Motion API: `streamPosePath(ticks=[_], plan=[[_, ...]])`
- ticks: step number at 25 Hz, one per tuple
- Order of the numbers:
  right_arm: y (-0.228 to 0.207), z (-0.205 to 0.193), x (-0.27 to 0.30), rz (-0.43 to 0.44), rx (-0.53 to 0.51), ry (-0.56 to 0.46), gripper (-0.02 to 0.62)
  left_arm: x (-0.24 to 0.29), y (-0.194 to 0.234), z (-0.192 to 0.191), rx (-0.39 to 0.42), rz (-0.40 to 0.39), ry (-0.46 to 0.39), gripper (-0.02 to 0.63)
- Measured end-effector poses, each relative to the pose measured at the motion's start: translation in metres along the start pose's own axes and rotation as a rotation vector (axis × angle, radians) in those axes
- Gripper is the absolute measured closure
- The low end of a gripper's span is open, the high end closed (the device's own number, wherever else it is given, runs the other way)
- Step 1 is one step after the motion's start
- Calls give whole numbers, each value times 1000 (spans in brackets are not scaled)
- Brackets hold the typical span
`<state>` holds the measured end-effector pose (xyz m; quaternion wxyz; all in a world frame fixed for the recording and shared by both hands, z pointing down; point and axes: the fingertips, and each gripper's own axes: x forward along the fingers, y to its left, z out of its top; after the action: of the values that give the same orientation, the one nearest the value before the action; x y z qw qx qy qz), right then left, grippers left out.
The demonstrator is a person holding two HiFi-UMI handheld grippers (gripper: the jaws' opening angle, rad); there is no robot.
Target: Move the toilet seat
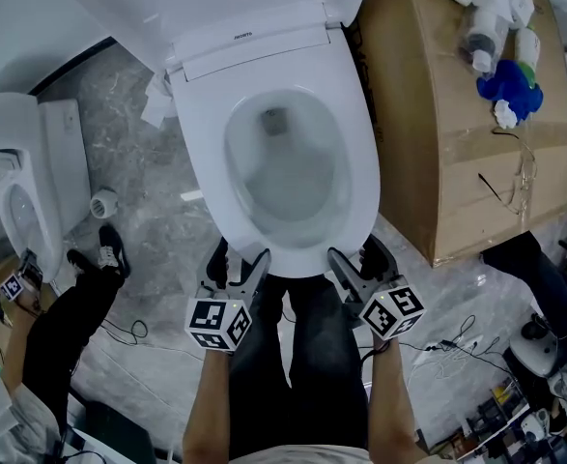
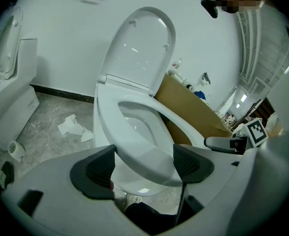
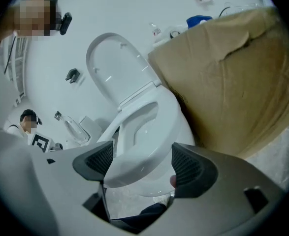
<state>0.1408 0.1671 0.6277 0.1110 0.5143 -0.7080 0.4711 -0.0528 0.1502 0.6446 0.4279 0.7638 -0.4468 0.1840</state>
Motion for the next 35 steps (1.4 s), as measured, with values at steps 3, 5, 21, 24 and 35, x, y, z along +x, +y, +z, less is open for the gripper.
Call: streamPosePath(ticks=[3,5,21,24,35], plan=[[9,10,-7,14,-13,-16,221,-8,-4,10,-1,-7,-23,229],[14,15,-11,19,-17,-22,222,-12,-6,15,-10,-11,-40,229],[47,64,-32,82,-13,-142,224,-46,-26,67,2,-16,-219,232],[52,70,-35,90,-16,-157,224,-51,-29,75,17,-11,-243,236],[70,99,-44,121,12,-234,224,-71,-42,111,121,16,-332,338]])
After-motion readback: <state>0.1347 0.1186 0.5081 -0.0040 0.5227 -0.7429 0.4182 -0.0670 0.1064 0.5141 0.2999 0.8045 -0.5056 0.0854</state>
